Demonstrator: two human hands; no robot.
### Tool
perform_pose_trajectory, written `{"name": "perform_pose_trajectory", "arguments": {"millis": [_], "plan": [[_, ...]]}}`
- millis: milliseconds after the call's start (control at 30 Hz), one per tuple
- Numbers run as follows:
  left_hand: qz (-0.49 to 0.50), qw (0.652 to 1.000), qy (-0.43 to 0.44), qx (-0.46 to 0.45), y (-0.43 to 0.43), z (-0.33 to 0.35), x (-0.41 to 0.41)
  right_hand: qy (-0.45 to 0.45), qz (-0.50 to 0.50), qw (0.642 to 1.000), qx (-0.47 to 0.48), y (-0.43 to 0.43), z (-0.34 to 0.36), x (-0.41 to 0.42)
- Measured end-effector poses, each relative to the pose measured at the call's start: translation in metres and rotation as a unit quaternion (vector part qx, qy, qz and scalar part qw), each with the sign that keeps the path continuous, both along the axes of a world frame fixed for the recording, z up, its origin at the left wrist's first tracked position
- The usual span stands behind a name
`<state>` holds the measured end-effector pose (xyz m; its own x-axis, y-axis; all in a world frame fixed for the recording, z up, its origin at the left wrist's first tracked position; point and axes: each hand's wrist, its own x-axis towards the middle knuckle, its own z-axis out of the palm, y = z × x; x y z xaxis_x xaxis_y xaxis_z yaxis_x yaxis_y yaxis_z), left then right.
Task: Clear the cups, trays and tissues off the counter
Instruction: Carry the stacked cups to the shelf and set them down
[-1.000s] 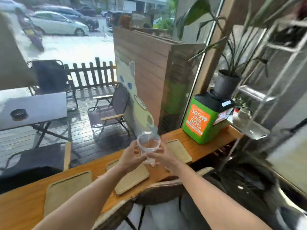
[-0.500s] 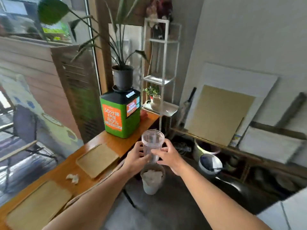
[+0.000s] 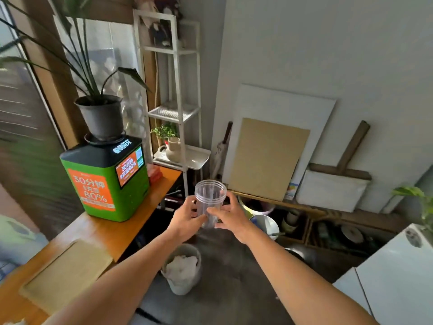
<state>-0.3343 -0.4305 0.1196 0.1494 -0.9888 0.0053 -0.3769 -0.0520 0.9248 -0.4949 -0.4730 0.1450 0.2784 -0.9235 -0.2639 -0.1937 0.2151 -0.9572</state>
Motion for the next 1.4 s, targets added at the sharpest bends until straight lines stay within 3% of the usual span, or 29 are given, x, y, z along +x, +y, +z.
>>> {"name": "perform_pose_trajectory", "arguments": {"millis": [433,1033,1400], "plan": [[-0.018,0.999,-0.034,-0.016,-0.215,0.037,0.078,-0.029,0.008,0.999,-0.022,-0.216,0.026,0.073],[-0.019,1.0,-0.023,-0.005,-0.386,0.026,0.101,-0.008,0.009,1.0,-0.01,-0.386,0.017,0.099],[0.043,0.999,0.001,0.028,-0.529,0.018,0.107,0.006,0.069,0.998,-0.01,-0.55,0.003,0.109]]}}
